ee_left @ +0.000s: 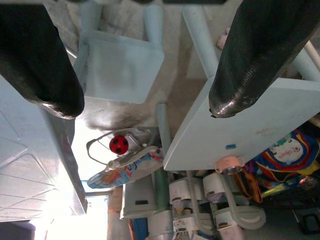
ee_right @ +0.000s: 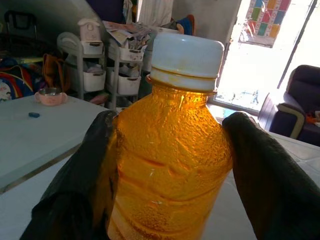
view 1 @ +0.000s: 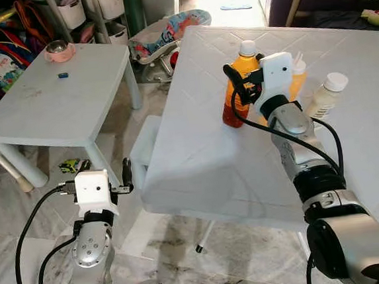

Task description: Restocking fridge

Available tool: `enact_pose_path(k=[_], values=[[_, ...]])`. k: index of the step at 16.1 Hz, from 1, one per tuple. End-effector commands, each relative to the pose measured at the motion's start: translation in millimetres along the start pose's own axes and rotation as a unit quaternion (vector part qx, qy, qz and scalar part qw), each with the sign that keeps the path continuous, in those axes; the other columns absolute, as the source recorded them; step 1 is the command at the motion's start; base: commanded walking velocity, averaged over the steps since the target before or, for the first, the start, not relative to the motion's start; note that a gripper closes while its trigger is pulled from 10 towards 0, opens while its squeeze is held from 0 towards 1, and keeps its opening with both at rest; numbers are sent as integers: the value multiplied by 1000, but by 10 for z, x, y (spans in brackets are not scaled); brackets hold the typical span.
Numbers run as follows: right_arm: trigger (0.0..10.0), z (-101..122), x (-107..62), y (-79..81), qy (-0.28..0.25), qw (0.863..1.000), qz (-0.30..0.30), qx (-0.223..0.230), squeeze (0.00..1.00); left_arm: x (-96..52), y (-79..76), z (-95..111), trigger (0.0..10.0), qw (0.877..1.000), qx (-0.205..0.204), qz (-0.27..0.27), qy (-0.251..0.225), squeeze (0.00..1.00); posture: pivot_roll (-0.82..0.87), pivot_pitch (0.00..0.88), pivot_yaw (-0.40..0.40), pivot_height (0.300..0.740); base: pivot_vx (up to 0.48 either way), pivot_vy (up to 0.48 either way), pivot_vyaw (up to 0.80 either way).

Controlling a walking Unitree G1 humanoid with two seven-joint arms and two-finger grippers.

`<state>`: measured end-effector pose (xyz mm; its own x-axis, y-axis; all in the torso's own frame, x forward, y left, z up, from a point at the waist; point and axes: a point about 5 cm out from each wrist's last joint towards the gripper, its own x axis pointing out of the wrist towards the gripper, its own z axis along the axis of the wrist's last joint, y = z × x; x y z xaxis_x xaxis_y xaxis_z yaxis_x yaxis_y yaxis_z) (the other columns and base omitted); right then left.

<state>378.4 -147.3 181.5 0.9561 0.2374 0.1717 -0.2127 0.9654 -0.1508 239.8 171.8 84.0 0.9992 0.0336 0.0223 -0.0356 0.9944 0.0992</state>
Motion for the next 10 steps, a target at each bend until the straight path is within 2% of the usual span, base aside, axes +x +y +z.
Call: enact_pose_path(k=[1,2,5,6,7,8,9,10], values=[[0,-54,-12,48,15,1000,9,0,0,1,-3,-26,10000,1000,5,-1,8,0,90,64,-21,740,0,0,0],[392,-40,-17,70,8,1000,9,0,0,7,-5,-28,10000,1000,5,0,7,0,91,60,-22,740,0,0,0],[2431,-1,-35,135,-14,1000,18,11,0,16,-4,-23,10000,1000,4,2,6,0,90,57,-25,740,0,0,0],[5059,18,-43,173,-23,999,26,16,0,18,-6,-23,10000,1000,4,2,6,0,89,57,-26,740,0,0,0],[5059,31,-49,199,-28,999,32,19,0,19,-6,-23,10000,1000,4,2,6,0,89,57,-26,740,0,0,0],[10000,67,-80,298,-44,998,51,20,0,15,-12,-28,10000,1000,3,3,7,0,87,59,-28,740,0,0,0],[10000,95,-118,384,-55,996,62,22,0,5,-18,-37,10000,1000,1,5,9,0,86,62,-28,740,0,0,0],[10000,97,-128,400,-56,996,64,22,0,3,-18,-39,10000,1000,1,6,9,0,86,63,-28,740,0,0,0]])
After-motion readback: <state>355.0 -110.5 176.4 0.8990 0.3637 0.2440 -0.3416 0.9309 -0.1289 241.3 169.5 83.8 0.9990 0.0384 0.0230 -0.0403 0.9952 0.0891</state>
